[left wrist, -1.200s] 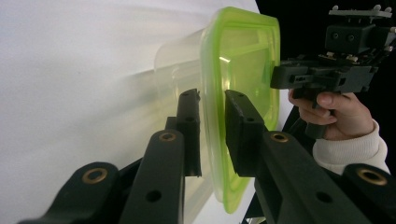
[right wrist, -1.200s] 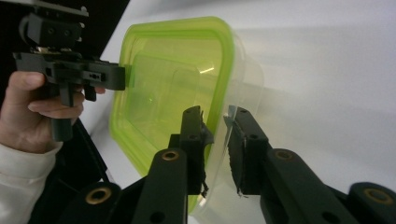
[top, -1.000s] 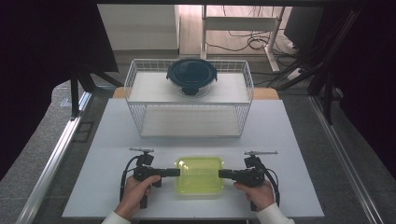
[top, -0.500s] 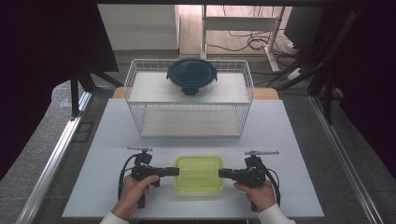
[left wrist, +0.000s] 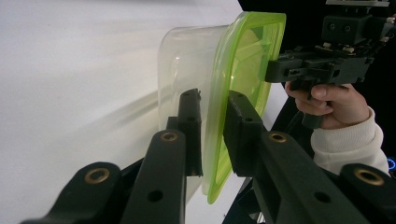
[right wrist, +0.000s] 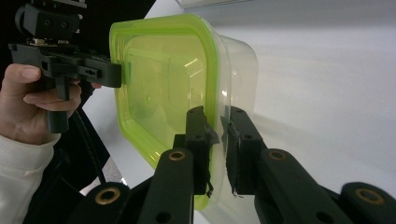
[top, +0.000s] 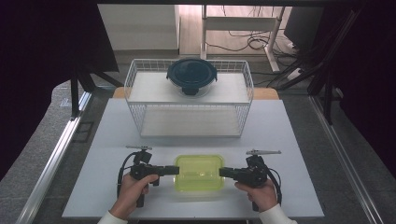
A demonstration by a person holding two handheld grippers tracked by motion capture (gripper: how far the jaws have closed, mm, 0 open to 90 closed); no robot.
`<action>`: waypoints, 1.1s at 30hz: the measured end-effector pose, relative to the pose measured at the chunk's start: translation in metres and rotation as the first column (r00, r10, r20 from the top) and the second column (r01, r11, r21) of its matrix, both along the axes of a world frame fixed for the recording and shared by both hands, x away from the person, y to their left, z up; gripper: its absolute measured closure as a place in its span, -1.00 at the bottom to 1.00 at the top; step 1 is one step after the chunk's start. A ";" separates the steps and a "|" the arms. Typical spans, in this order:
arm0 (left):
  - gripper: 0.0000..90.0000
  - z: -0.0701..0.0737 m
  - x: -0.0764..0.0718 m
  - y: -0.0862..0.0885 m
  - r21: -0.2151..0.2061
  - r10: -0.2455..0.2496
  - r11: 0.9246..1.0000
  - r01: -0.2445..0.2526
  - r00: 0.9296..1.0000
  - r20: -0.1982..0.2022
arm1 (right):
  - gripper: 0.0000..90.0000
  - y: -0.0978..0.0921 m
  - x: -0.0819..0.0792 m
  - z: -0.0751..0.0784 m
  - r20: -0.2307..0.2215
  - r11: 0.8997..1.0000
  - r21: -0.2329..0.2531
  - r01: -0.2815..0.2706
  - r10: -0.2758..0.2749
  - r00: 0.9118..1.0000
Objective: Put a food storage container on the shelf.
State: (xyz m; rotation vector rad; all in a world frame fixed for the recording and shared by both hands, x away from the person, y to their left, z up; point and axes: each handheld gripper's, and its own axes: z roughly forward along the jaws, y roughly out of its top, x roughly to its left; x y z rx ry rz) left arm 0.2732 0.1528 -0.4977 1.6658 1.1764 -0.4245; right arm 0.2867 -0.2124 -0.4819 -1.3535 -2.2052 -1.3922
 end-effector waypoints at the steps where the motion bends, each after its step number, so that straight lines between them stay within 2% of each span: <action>1: 0.72 0.000 0.000 0.000 0.000 0.000 1.000 0.000 1.000 0.001 | 0.76 0.000 0.000 0.000 0.000 1.000 0.000 -0.002 0.002 1.000; 6: 0.73 0.003 0.001 -0.001 0.009 0.002 1.000 -0.002 1.000 0.000 | 0.76 0.000 0.000 0.002 0.012 1.000 -0.008 0.000 0.001 1.000; 11: 0.73 0.009 0.005 -0.002 0.035 -0.010 0.999 0.009 1.000 0.022 | 0.76 0.000 0.002 0.006 0.032 1.000 -0.012 -0.001 0.001 0.999; 18: 0.73 0.020 0.011 0.004 0.021 -0.001 1.000 0.000 0.999 0.043 | 0.76 0.004 0.009 0.016 0.055 1.000 -0.003 -0.008 0.008 0.998; 23: 0.73 0.030 0.014 0.008 0.023 0.005 1.000 -0.006 0.999 0.052 | 0.76 0.009 0.014 0.028 0.081 1.000 -0.008 -0.014 0.015 0.997; 26: 0.73 0.039 0.016 0.012 0.012 0.009 1.000 -0.010 0.998 0.061 | 0.76 0.011 0.016 0.037 0.090 1.000 0.006 -0.018 0.018 0.996; 33: 0.73 0.064 0.017 0.017 0.008 0.016 1.000 -0.017 0.994 0.104 | 0.76 0.015 0.019 0.061 0.145 0.999 0.018 -0.031 0.028 0.989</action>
